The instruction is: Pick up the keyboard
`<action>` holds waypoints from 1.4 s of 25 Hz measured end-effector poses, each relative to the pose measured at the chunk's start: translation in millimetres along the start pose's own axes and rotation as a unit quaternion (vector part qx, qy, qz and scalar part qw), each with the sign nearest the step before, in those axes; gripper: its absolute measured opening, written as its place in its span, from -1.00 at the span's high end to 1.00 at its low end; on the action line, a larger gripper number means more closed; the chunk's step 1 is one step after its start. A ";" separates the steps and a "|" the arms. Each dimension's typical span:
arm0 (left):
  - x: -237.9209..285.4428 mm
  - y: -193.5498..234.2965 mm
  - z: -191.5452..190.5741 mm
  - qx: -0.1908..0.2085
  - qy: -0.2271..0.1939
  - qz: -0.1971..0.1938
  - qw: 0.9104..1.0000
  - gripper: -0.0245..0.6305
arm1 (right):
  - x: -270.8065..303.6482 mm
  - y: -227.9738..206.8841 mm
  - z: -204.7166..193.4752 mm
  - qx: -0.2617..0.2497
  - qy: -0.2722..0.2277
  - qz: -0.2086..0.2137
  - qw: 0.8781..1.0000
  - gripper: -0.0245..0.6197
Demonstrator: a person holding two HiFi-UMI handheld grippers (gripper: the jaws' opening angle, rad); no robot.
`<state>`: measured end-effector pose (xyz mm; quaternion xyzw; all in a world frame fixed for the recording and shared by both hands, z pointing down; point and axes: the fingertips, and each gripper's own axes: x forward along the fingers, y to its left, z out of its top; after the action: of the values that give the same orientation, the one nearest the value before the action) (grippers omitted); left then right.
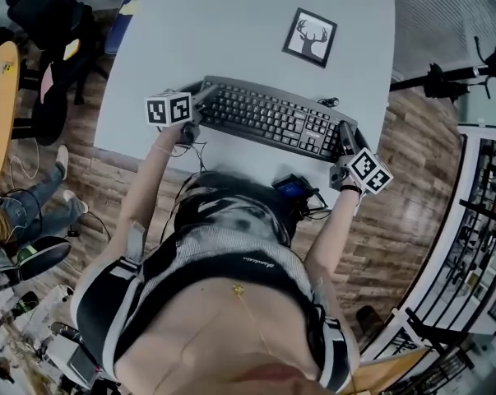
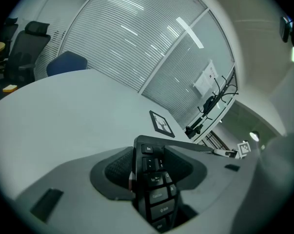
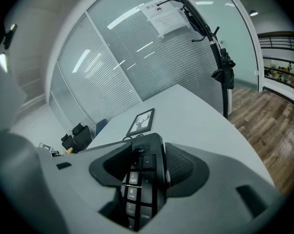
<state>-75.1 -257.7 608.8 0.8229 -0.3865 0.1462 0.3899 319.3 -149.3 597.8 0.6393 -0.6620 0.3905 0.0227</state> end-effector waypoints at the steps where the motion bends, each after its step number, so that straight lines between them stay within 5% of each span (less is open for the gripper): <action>1: -1.0 -3.9 -1.2 -0.003 -0.001 -0.010 1.000 0.35 | -3.8 2.5 2.4 0.000 -0.003 0.000 1.000 0.28; 16: -42.5 -35.8 42.3 0.039 -0.049 -0.001 0.998 0.35 | -42.6 32.5 29.7 0.002 -0.035 0.002 0.999 0.28; 35: -51.9 -42.0 49.6 0.054 -0.069 -0.003 0.996 0.35 | -50.9 41.5 37.9 -0.005 -0.045 0.004 0.999 0.27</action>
<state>-80.7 -251.3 526.0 0.8519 -0.4018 0.1084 0.3179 310.5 -132.9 524.3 0.6536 -0.6666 0.3583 -0.0059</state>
